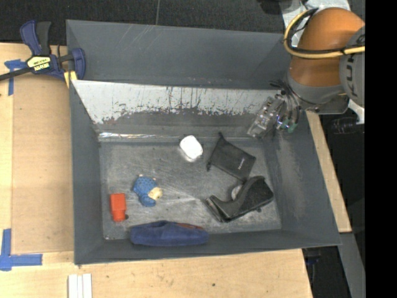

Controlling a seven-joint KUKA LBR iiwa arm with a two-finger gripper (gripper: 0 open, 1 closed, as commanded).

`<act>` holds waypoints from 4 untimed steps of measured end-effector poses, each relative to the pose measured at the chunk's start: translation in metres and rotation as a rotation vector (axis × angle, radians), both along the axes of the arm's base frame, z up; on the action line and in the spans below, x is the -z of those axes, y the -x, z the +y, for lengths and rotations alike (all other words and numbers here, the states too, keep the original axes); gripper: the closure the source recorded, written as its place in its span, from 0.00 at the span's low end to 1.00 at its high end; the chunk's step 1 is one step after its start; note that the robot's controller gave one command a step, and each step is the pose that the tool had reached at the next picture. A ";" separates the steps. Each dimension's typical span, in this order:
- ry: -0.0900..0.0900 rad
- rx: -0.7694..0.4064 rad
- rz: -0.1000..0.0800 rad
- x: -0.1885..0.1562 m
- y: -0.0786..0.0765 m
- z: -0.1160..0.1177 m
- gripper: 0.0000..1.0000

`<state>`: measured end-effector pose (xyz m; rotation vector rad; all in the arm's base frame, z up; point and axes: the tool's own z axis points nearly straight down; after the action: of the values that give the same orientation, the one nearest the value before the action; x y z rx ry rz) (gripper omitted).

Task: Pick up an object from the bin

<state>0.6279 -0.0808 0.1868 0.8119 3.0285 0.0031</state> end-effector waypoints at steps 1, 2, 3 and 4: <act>0.002 0.000 0.001 0.000 0.001 -0.002 0.00; 0.000 -0.153 0.007 0.108 0.039 0.007 0.00; 0.002 -0.153 0.000 0.103 0.037 0.006 1.00; 0.004 -0.204 -0.002 0.047 0.049 -0.009 1.00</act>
Offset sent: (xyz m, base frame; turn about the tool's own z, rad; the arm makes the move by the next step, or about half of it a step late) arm 0.0000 0.0000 0.0000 0.0000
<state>0.5792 -0.0901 0.1393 0.4983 3.0932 -0.0020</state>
